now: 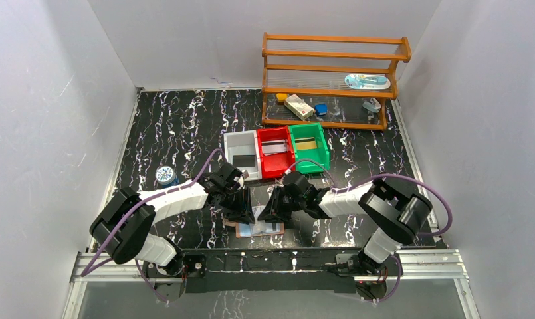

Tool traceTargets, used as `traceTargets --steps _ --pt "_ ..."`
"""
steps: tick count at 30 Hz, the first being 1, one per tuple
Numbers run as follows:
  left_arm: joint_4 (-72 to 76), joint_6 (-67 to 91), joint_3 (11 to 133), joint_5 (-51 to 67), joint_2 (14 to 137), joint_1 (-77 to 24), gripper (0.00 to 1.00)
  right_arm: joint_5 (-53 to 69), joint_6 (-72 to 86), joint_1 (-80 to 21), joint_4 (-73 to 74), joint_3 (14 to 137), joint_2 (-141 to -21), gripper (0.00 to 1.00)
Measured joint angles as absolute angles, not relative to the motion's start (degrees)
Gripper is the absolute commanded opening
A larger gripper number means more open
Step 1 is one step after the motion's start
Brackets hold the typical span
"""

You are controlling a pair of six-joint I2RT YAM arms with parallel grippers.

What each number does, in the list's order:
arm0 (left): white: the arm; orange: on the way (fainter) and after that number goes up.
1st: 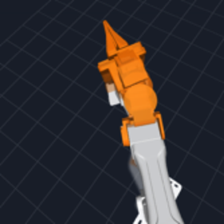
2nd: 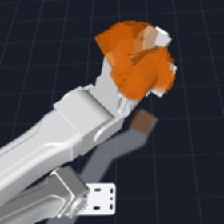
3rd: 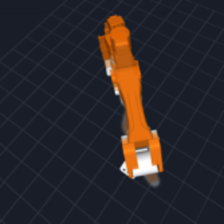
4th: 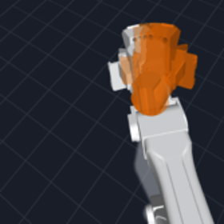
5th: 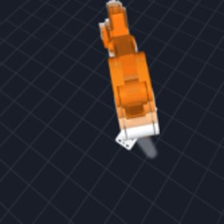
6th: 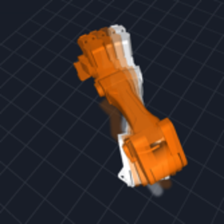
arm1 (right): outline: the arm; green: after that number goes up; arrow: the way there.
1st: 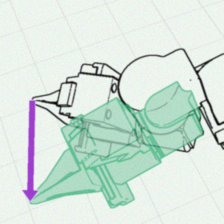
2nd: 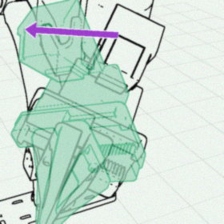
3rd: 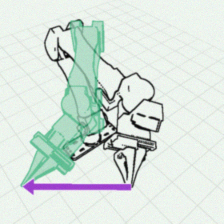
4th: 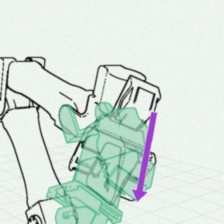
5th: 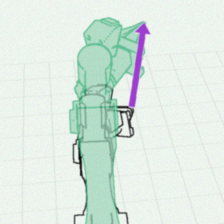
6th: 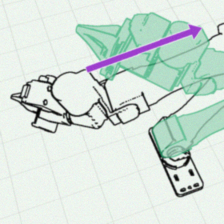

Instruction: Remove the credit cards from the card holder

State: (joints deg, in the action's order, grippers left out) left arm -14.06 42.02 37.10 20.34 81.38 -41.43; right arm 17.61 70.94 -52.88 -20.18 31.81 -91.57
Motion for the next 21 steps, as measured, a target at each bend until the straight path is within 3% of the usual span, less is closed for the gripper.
traceTargets --steps 8,21 --pt "-13.8 42.0 36.8 20.3 81.1 -41.4 0.28 17.6 70.9 -52.8 -20.9 31.8 -91.5 0.09" --pt "-14.4 41.6 36.0 18.6 79.4 -41.8 0.32 18.3 70.4 -50.7 -22.2 27.6 -86.3 0.09"
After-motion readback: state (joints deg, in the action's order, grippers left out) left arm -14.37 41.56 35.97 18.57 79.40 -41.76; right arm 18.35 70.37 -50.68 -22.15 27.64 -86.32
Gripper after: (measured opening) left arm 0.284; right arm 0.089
